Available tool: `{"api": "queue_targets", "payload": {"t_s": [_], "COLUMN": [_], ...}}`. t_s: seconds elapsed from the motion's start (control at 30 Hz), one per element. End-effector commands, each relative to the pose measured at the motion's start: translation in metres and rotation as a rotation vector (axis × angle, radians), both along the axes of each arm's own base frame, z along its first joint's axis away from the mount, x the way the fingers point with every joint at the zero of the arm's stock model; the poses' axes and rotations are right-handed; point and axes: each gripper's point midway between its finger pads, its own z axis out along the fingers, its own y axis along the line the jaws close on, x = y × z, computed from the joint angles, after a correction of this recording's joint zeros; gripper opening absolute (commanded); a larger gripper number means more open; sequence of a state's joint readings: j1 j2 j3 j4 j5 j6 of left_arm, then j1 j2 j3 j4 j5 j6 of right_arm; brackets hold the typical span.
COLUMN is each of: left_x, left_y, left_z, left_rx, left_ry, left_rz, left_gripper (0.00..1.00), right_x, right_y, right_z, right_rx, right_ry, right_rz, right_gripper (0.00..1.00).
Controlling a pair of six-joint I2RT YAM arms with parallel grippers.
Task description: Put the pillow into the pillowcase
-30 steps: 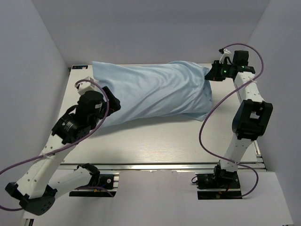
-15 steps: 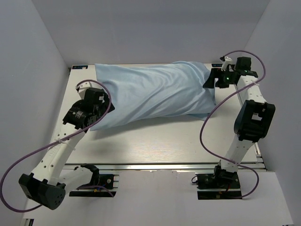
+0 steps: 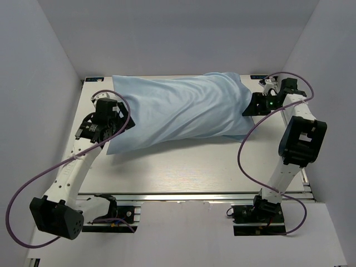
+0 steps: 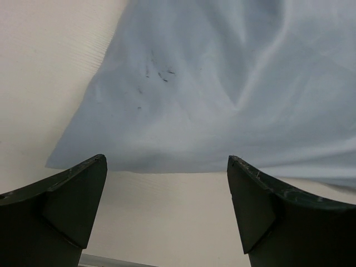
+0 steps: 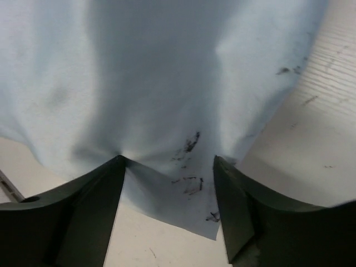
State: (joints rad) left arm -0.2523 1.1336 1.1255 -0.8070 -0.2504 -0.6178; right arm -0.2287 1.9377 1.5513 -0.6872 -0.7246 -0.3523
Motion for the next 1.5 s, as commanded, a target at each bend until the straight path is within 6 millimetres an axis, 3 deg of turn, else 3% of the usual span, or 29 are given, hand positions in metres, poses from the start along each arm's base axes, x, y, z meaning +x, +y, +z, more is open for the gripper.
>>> {"api": "queue_targets", "payload": {"t_s": [0.0,0.03,0.07,0.13,0.17,0.23,0.27,0.43,0.57,0.63,0.67,0.73,0.77,0.93,1.07,1.1,1.23,1.4,1.47], "left_x": [-0.006,-0.007,-0.008,-0.002,0.001,0.011,0.017,0.047,0.055,0.059,0.061,0.062,0.063,0.057,0.047,0.044,0.031,0.02,0.019], "left_y": [0.022,0.027,0.038,0.049,0.05,0.05,0.053,0.026,0.0,-0.003,0.008,0.01,0.012,0.037,0.063,0.069,0.101,0.112,0.118], "left_z": [-0.01,-0.017,-0.031,-0.038,-0.042,-0.041,-0.042,-0.059,-0.072,-0.082,-0.086,-0.096,-0.099,-0.108,-0.106,-0.097,-0.087,-0.099,-0.101], "left_rx": [0.043,0.045,0.052,0.028,0.018,-0.003,-0.013,-0.123,-0.227,-0.243,-0.248,-0.279,-0.287,-0.318,-0.312,-0.304,-0.26,-0.249,-0.246], "left_ry": [0.025,0.041,0.073,0.068,0.071,0.047,0.043,0.023,0.02,0.034,0.039,0.069,0.08,0.095,0.093,0.069,0.057,0.111,0.119], "left_rz": [0.029,0.038,0.062,0.082,0.084,0.067,0.067,-0.067,-0.175,-0.188,-0.163,-0.167,-0.165,-0.095,-0.015,0.0,0.106,0.144,0.169], "left_gripper": [0.98,0.98,0.98,0.98,0.98,0.98,0.98,0.98,0.98,0.95,0.84,0.64,0.4,0.02,0.0,0.0,0.0,0.04,0.19], "right_x": [0.005,0.006,0.008,0.009,0.011,0.011,0.012,0.015,0.017,0.017,0.017,0.02,0.022,0.035,0.045,0.045,0.045,0.046,0.048], "right_y": [0.015,0.017,0.019,0.028,0.034,0.043,0.047,0.055,0.053,0.055,0.055,0.057,0.057,0.058,0.059,0.059,0.057,0.045,0.037], "right_z": [0.023,0.026,0.028,0.028,0.032,0.04,0.042,0.065,0.084,0.09,0.095,0.108,0.114,0.16,0.201,0.209,0.225,0.191,0.17], "right_rx": [0.084,0.095,0.095,0.112,0.116,0.15,0.162,0.159,0.142,0.147,0.15,0.165,0.167,0.178,0.181,0.182,0.16,0.069,-0.014], "right_ry": [-0.05,-0.055,-0.06,-0.059,-0.063,-0.067,-0.065,-0.127,-0.184,-0.199,-0.21,-0.233,-0.244,-0.345,-0.454,-0.475,-0.531,-0.487,-0.473], "right_rz": [0.068,0.075,0.079,0.103,0.116,0.141,0.148,0.167,0.17,0.177,0.178,0.176,0.173,0.156,0.15,0.15,0.129,0.082,0.084], "right_gripper": [0.65,0.62,0.52,0.4,0.28,0.14,0.0,0.0,0.0,0.0,0.0,0.0,0.0,0.0,0.0,0.0,0.0,0.0,0.0]}}
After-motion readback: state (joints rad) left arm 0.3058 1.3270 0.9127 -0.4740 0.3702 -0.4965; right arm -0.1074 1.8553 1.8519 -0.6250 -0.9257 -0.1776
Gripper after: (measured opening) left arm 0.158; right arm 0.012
